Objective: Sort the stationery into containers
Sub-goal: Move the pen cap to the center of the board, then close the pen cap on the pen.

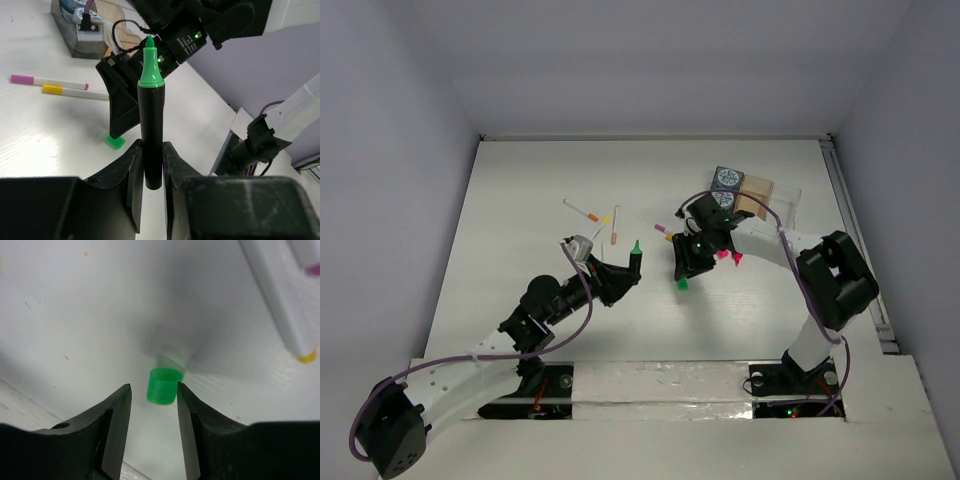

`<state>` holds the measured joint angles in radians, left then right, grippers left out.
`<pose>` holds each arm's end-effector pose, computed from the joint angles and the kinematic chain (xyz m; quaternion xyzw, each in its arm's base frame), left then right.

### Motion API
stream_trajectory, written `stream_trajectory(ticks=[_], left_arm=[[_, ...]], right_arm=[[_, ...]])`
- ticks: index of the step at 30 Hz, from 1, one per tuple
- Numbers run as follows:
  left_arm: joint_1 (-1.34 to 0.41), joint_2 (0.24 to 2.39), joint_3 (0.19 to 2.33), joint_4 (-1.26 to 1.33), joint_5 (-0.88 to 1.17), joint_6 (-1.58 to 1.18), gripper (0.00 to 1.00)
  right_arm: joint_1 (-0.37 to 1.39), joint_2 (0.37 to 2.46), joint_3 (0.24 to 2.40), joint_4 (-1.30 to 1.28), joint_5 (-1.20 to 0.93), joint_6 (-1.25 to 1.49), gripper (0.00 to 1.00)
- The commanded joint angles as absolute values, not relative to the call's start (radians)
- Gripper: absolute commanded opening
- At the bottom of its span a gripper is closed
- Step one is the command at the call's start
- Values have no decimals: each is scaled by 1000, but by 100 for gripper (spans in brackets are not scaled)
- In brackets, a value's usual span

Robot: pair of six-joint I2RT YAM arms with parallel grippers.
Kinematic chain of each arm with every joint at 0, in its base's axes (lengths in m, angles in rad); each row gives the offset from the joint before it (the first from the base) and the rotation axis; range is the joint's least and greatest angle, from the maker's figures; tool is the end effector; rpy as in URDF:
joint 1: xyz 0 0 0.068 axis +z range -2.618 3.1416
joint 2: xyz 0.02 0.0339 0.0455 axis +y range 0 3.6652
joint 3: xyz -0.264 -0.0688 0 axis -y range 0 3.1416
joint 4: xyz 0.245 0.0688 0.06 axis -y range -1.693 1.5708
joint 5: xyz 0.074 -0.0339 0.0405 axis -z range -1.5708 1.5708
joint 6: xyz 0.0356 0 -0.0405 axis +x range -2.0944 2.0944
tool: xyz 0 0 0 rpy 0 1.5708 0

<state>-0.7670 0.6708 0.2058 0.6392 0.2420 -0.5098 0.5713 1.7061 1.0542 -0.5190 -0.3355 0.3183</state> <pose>0.1136 -0.1214 0.2402 0.1735 0.6211 -0.5154 0.5643 0.2701 0.1876 0.1750 -0.1548 0.9544 0.2320 0.1064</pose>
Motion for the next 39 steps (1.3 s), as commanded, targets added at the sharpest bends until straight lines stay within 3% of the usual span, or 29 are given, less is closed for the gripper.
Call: stream_trajectory(ticks=[1, 2, 5, 7, 10, 11, 13, 17, 29, 39], left_arm=[[-772, 670, 201, 670, 192, -489, 0], [-772, 673, 202, 670, 184, -486, 0], [-772, 687, 203, 667, 155, -485, 0], [-772, 695, 202, 663, 147, -483, 0], [-772, 684, 201, 650, 124, -477, 0], [-772, 672, 202, 644, 108, -474, 0], [-772, 658, 202, 620, 92, -463, 0], [-772, 621, 202, 586, 54, -451, 0], [-772, 637, 207, 586, 44, -442, 0], [-772, 653, 206, 597, 52, -440, 0]], right_arm=[[581, 1715, 1147, -561, -275, 206, 48], [581, 1701, 1164, -560, -253, 196, 56], [581, 1648, 1175, -551, -218, 202, 66], [601, 1614, 1163, -535, -221, 233, 66], [659, 1543, 1097, -476, -222, 303, 54], [678, 1530, 1073, -451, -238, 328, 43], [737, 1503, 999, -369, -252, 395, 33], [814, 1519, 916, -247, -242, 480, 27], [833, 1589, 848, -210, 53, 563, 41], [833, 1568, 818, -284, 207, 600, 43]])
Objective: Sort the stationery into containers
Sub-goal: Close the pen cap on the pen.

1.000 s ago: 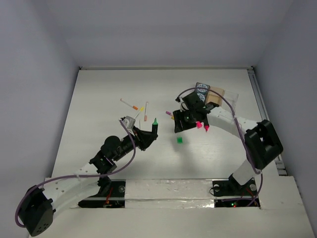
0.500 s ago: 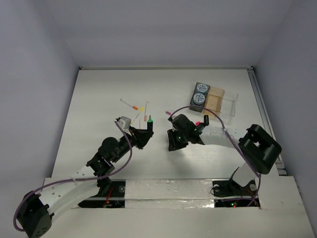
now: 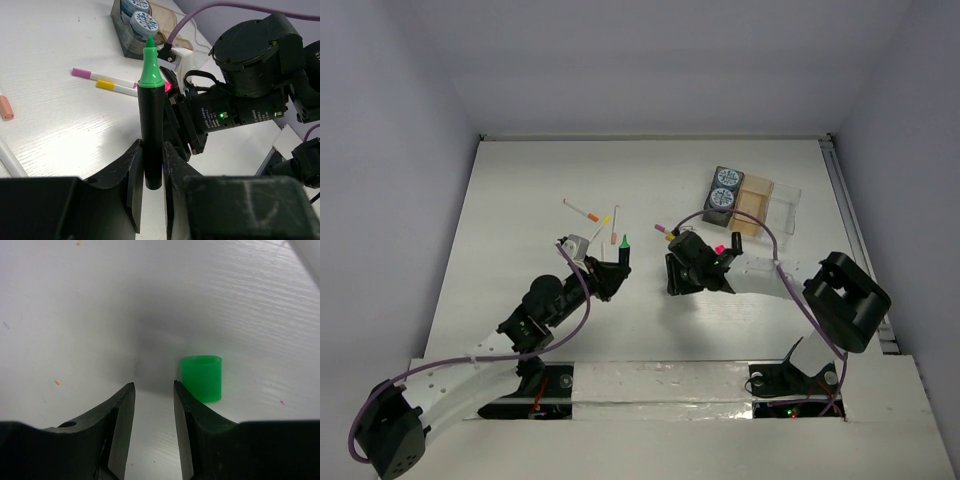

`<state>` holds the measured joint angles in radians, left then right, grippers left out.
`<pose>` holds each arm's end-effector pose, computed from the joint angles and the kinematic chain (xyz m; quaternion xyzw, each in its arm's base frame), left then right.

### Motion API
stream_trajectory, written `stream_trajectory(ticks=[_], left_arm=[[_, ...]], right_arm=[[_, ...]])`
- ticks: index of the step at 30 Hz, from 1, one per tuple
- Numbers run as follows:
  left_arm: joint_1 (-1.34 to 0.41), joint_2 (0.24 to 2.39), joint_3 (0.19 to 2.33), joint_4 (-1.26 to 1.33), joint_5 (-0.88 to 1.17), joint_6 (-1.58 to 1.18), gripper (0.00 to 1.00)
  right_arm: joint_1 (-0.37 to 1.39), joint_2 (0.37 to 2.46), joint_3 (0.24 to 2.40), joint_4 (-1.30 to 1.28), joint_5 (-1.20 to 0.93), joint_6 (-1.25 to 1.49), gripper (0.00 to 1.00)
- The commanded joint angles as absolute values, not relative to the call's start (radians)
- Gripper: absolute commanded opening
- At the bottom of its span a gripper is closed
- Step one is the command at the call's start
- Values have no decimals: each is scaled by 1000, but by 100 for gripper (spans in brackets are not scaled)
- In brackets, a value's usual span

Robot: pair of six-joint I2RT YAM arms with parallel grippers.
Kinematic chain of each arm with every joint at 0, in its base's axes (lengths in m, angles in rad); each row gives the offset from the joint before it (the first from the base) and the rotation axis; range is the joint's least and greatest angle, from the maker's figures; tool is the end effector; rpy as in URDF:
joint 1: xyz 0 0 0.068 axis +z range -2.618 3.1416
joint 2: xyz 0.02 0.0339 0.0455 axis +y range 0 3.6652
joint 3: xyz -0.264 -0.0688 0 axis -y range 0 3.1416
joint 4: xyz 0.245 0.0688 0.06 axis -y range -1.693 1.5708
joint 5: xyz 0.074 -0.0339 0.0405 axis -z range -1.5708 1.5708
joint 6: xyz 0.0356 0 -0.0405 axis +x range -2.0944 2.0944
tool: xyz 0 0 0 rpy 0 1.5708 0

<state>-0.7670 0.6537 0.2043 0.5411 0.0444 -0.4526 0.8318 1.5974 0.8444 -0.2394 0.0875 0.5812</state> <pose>0.1186 -0.1165 0.2317 0.1217 0.6629 -0.4353 0.5969 0.2088 0.2246 0.1620 -0.1073 0.9516 0.1531 0.2439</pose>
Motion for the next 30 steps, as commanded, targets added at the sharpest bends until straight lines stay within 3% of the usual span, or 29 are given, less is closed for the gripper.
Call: stream_trajectory(ticks=[1, 6, 11, 15, 30], left_arm=[[-772, 657, 206, 600, 54, -442, 0], [-772, 669, 207, 604, 58, -442, 0], [-772, 672, 206, 609, 58, -443, 0], [-772, 687, 207, 617, 64, -445, 0], [-772, 699, 207, 621, 64, -446, 0]], right_arm=[[833, 1563, 819, -300, 216, 598, 43], [833, 1557, 839, -345, 245, 592, 44], [833, 1537, 838, -393, 282, 600, 67], [833, 1529, 825, -370, 288, 604, 77], [778, 1609, 870, -224, 239, 600, 77]])
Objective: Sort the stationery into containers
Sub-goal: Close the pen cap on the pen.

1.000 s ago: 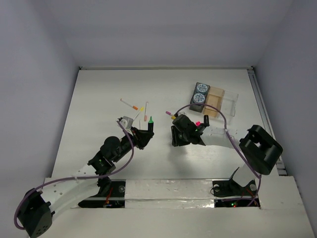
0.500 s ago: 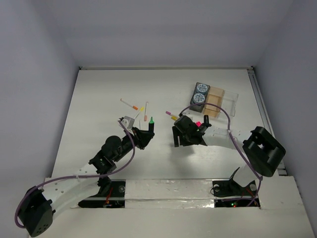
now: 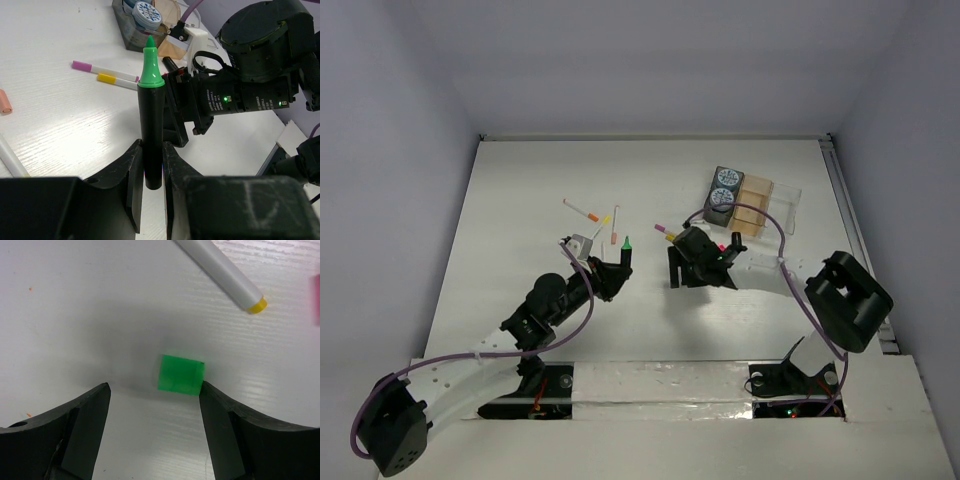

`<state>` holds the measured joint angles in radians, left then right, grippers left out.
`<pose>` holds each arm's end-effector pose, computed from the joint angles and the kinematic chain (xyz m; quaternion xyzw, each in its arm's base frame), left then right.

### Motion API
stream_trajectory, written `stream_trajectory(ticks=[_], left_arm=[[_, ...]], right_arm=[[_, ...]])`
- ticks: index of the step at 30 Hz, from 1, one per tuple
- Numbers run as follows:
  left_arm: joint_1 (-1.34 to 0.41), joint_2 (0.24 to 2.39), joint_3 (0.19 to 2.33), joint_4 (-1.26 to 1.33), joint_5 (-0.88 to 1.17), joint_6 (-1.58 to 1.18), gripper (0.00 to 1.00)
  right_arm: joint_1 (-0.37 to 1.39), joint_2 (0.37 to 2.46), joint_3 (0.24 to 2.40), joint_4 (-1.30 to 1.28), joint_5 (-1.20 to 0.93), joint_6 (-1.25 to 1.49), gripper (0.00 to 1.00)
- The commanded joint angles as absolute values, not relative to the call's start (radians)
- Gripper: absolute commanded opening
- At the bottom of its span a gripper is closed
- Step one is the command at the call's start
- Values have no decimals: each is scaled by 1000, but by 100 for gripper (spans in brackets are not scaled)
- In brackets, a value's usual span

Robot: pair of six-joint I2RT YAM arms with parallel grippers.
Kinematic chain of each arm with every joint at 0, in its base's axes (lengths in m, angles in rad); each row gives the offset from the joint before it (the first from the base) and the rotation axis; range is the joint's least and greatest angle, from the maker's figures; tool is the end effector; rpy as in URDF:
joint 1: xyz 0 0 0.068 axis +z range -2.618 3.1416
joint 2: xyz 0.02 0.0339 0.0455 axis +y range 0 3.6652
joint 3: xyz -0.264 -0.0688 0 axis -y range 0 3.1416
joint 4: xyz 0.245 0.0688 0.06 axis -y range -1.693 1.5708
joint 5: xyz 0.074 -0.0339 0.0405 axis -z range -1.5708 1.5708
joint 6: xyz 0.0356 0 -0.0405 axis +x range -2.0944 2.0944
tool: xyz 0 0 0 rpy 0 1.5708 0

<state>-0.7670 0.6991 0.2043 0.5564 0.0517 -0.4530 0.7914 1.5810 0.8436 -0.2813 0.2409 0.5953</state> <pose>0.1221 -0.1203 0.2266 0.1257 0.6734 -0.4317 0.5868 0.2178 0.2084 0.1647 -0.0609 0.9538 0.0840 0.2820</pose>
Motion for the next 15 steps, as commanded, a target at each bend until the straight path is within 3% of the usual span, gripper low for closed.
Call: stream_trajectory(ticks=[1, 11, 15], left_arm=[[-772, 699, 207, 621, 64, -448, 0], [-772, 719, 209, 630, 67, -446, 0], [-772, 723, 209, 629, 64, -448, 0]], right_arm=[[764, 1612, 868, -212, 235, 595, 77], [729, 1681, 925, -89, 140, 489, 77], [729, 1681, 972, -153, 242, 480, 81]])
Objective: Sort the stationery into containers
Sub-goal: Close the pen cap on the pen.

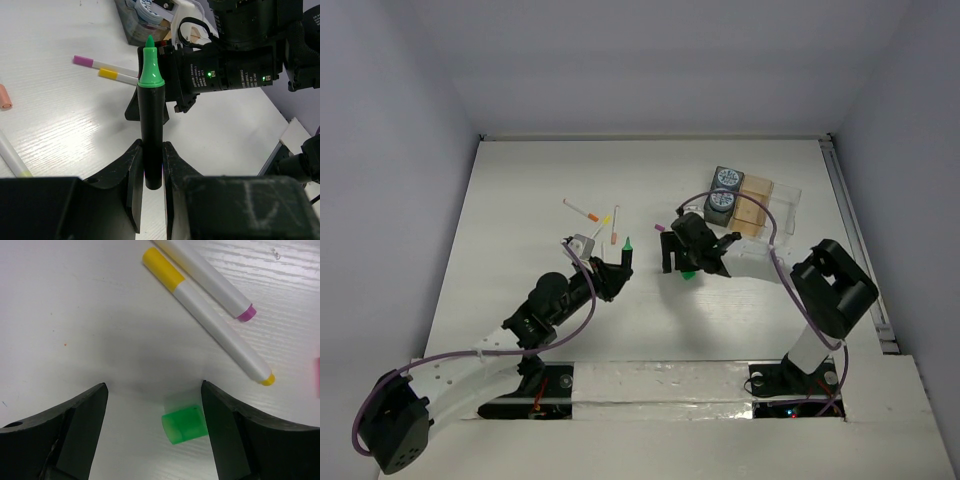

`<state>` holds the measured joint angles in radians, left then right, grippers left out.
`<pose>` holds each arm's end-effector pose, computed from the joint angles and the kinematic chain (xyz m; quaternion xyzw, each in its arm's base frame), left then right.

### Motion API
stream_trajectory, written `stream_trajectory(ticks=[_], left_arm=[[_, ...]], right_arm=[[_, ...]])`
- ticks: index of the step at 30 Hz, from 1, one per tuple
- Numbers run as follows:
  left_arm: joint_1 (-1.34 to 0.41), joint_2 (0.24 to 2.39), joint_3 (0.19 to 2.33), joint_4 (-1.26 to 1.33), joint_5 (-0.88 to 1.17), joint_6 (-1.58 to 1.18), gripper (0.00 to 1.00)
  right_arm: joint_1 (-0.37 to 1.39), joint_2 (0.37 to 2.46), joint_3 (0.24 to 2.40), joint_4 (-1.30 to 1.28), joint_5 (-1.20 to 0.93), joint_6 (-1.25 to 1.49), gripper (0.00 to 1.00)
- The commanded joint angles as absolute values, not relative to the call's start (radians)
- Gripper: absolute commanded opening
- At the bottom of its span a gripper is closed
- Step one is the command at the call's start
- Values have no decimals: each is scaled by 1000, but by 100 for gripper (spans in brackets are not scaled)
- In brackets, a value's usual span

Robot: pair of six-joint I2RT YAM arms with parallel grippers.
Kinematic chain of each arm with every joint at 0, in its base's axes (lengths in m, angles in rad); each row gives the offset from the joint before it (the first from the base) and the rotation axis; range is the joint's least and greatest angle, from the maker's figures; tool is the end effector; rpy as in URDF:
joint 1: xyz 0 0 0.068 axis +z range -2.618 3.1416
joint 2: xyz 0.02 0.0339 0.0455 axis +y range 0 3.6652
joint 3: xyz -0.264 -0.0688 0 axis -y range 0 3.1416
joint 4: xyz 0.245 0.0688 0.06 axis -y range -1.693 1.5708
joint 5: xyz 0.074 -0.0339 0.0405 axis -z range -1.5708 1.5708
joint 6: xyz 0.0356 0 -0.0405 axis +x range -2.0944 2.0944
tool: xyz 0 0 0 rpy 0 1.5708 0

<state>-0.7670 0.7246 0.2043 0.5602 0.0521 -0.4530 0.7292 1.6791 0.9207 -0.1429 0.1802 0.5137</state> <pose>0.1241 -0.1222 0.2231 0.1268 0.6812 -0.4277 0.5805 0.2543 0.2187 0.1655 -0.0718 0.9384 0.1214 0.3155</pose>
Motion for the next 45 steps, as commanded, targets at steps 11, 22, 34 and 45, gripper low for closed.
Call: stream_trajectory(ticks=[11, 22, 34, 45], left_arm=[[-772, 726, 209, 635, 74, -449, 0], [-772, 732, 209, 641, 75, -449, 0], [-772, 729, 209, 637, 72, -451, 0], [-772, 723, 207, 634, 74, -451, 0]], right_arm=[[729, 1510, 943, -317, 276, 578, 85], [729, 1460, 819, -278, 69, 673, 87], [729, 1614, 887, -225, 147, 640, 81], [729, 1712, 980, -270, 159, 580, 76]])
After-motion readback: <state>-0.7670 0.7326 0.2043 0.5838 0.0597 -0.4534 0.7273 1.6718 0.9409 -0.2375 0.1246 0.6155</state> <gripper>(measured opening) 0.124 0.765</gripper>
